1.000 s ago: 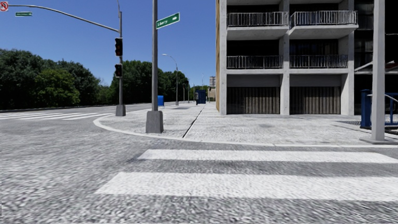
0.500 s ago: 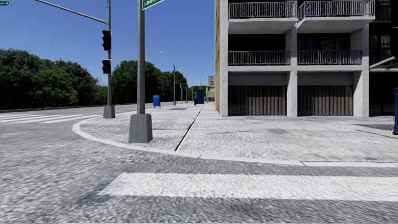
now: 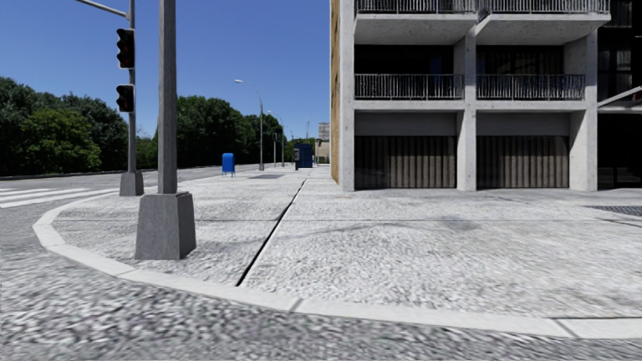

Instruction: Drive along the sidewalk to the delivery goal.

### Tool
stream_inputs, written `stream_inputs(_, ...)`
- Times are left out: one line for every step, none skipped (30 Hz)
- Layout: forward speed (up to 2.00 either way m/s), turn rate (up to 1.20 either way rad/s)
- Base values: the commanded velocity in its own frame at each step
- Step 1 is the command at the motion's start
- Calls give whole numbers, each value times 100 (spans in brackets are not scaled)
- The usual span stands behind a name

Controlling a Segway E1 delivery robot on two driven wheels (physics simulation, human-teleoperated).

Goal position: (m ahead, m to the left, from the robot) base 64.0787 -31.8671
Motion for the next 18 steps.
stream_inputs(200, 0)
stream_inputs(200, 0)
stream_inputs(200, 0)
stream_inputs(200, 0)
stream_inputs(200, 0)
stream_inputs(200, 0)
stream_inputs(200, 0)
stream_inputs(200, 0)
stream_inputs(200, 0)
stream_inputs(200, 0)
stream_inputs(200, 0)
stream_inputs(200, 0)
stream_inputs(200, 0)
stream_inputs(200, 0)
stream_inputs(200, 0)
stream_inputs(200, 0)
stream_inputs(200, 0)
stream_inputs(200, 0)
